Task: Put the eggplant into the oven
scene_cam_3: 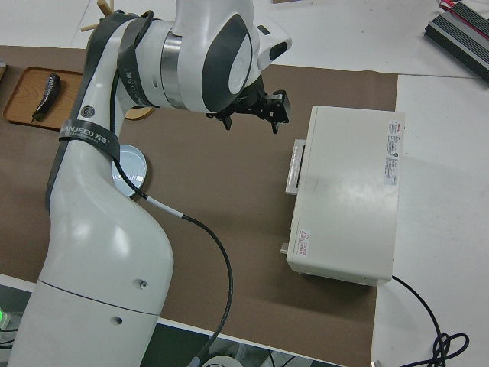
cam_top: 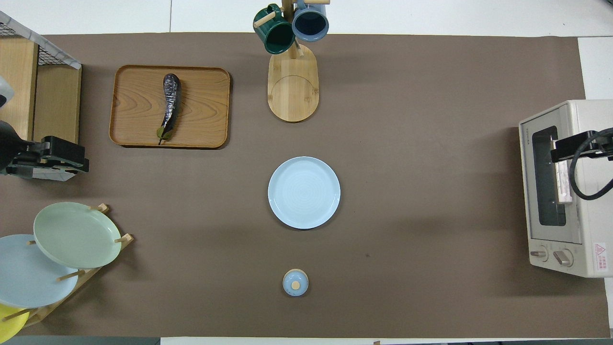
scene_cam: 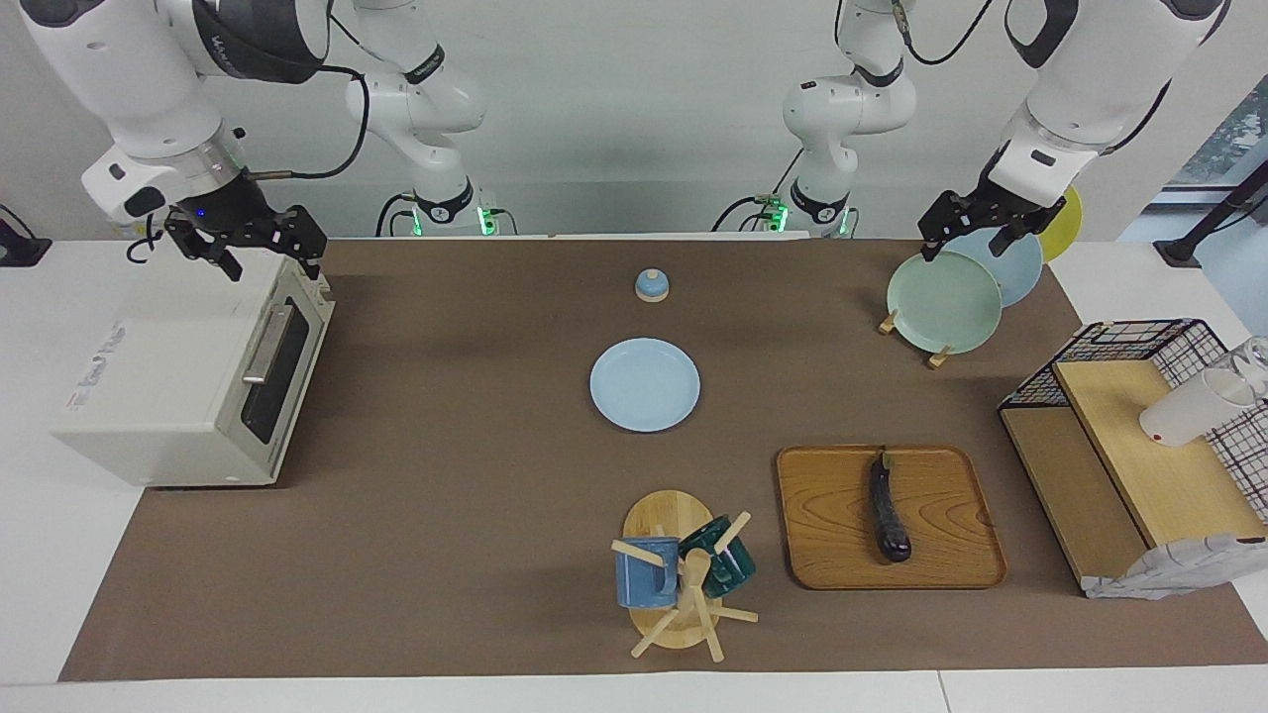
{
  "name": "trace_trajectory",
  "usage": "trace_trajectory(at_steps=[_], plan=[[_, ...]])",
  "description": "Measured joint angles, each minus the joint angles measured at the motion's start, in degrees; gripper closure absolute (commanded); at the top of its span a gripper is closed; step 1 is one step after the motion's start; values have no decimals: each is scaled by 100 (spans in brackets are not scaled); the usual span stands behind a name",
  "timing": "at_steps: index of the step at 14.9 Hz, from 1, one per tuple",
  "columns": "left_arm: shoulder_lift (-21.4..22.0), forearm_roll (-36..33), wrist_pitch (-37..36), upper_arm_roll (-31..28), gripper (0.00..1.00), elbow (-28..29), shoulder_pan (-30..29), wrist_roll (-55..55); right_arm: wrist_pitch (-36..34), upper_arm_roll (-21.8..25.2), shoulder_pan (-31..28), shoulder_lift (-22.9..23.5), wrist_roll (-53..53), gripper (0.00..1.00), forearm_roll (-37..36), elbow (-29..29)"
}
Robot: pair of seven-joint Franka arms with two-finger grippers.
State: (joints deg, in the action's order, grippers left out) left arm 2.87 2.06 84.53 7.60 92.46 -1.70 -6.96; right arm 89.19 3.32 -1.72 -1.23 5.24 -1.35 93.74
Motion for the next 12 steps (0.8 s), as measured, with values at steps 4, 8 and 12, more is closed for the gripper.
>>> trace_trajectory(at_steps=[4, 8, 12], plan=[[0, 1, 11, 8, 0, -3, 0, 0, 0, 0, 0, 0, 0, 0, 0, 0], [16, 2, 66, 26, 0, -15, 0, -1, 0, 0, 0, 0, 0, 0, -11, -1], [7, 4, 272, 35, 0, -13, 0, 60, 0, -2, 0, 0, 3, 20, -35, -14]])
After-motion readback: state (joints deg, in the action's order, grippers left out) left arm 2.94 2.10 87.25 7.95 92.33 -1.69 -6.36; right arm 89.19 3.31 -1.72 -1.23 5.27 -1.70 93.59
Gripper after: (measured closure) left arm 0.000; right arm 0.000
